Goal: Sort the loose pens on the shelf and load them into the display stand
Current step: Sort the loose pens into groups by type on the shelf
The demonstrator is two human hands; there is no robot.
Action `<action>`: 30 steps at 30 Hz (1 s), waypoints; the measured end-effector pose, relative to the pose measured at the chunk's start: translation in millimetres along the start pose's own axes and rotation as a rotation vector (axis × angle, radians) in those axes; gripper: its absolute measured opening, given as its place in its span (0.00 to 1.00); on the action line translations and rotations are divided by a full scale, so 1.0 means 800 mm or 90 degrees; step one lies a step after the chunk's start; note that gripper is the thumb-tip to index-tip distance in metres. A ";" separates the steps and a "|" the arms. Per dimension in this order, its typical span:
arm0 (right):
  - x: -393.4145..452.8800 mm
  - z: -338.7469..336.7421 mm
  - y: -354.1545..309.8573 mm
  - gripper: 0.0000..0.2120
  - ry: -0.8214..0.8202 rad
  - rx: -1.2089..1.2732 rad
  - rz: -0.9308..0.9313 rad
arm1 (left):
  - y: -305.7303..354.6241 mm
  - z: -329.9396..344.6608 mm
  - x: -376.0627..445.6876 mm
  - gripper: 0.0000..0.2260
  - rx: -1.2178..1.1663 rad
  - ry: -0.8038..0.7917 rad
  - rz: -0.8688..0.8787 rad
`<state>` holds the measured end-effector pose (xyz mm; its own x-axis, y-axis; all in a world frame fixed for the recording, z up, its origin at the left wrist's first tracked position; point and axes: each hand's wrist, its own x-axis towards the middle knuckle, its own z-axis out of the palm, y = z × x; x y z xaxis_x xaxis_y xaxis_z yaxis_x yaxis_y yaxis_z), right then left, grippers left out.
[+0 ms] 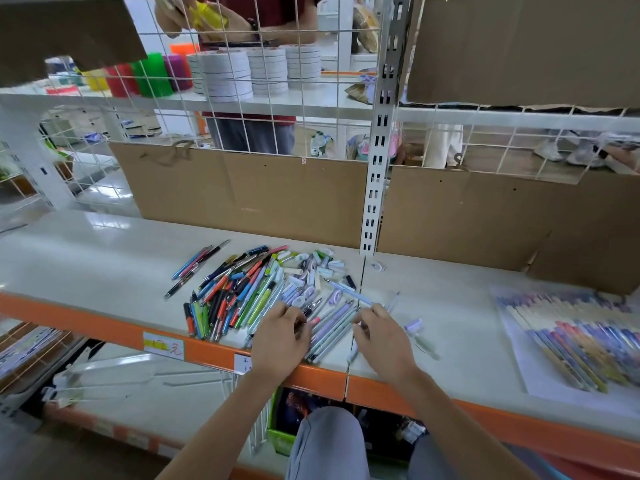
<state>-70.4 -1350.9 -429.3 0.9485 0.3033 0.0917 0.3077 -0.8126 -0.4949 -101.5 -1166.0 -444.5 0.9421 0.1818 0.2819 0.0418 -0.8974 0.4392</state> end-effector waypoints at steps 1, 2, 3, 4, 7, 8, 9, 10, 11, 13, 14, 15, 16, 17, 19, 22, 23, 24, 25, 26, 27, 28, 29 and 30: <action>0.006 -0.002 -0.002 0.11 -0.001 -0.003 -0.004 | 0.000 0.001 0.000 0.09 -0.005 0.004 0.000; 0.014 -0.003 -0.005 0.11 0.002 -0.004 -0.011 | 0.001 0.002 -0.001 0.09 -0.008 0.007 0.001; 0.024 -0.005 -0.009 0.11 0.002 -0.005 -0.019 | 0.001 0.002 -0.001 0.08 -0.012 0.008 -0.002; 0.037 -0.006 -0.014 0.11 0.003 -0.010 -0.029 | 0.001 0.003 -0.002 0.08 -0.015 0.007 -0.008; 0.080 -0.009 -0.032 0.12 -0.013 -0.038 -0.049 | 0.002 0.006 -0.005 0.07 -0.023 0.018 -0.017; 0.094 -0.008 -0.037 0.12 -0.019 -0.043 -0.042 | 0.001 0.007 -0.005 0.07 -0.027 0.021 -0.019; 0.107 -0.007 -0.043 0.12 -0.027 -0.043 -0.030 | 0.001 0.007 -0.006 0.07 -0.032 0.024 -0.020; 0.118 -0.004 -0.047 0.12 -0.033 -0.044 -0.019 | 0.001 0.008 -0.006 0.07 -0.036 0.026 -0.018; 0.126 0.000 -0.051 0.12 -0.040 -0.055 -0.009 | 0.001 0.007 -0.005 0.07 -0.038 0.029 -0.013; 0.138 0.004 -0.059 0.13 -0.059 -0.103 0.007 | 0.002 0.007 -0.005 0.07 -0.032 0.031 -0.007; 0.141 0.005 -0.062 0.13 -0.071 -0.130 0.014 | 0.002 0.007 -0.005 0.07 -0.030 0.031 -0.006; 0.143 0.005 -0.065 0.14 -0.088 -0.152 0.025 | 0.002 0.006 -0.005 0.07 -0.030 0.031 -0.006; 0.146 0.004 -0.068 0.14 -0.107 -0.167 0.037 | 0.002 0.006 -0.005 0.07 -0.031 0.031 -0.005; 0.148 0.002 -0.071 0.15 -0.129 -0.177 0.048 | 0.002 0.006 -0.005 0.07 -0.029 0.031 -0.004; 0.152 0.000 -0.073 0.17 -0.166 -0.186 0.061 | 0.001 0.005 -0.005 0.07 -0.024 0.034 0.003; 0.149 -0.011 -0.070 0.17 -0.190 -0.115 0.107 | 0.001 0.005 -0.006 0.06 -0.023 0.041 0.009; 0.146 -0.016 -0.068 0.17 -0.182 -0.055 0.127 | 0.001 0.005 -0.007 0.06 -0.024 0.045 0.010; 0.142 -0.023 -0.066 0.18 -0.171 0.011 0.143 | 0.000 0.006 -0.007 0.06 -0.025 0.049 0.013; 0.138 -0.030 -0.063 0.17 -0.156 0.078 0.150 | -0.001 0.007 -0.007 0.06 -0.025 0.051 0.016; 0.132 -0.036 -0.059 0.15 -0.141 0.147 0.149 | -0.001 0.007 -0.007 0.06 -0.024 0.052 0.017; 0.125 -0.042 -0.054 0.11 -0.124 0.219 0.148 | -0.002 0.007 -0.007 0.06 -0.023 0.050 0.016; 0.115 -0.047 -0.049 0.07 -0.105 0.293 0.150 | -0.002 0.006 -0.007 0.07 -0.022 0.048 0.015; 0.104 -0.051 -0.041 0.05 -0.085 0.359 0.153 | -0.001 0.006 -0.007 0.07 -0.022 0.047 0.014; 0.092 -0.053 -0.033 0.04 -0.065 0.406 0.154 | -0.001 0.005 -0.007 0.07 -0.022 0.045 0.012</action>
<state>-5.7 -1328.5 -373.0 0.9634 0.2210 -0.1519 -0.0462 -0.4212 -0.9058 -105.3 -1167.8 -449.5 0.9165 0.1948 0.3493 0.0124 -0.8868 0.4620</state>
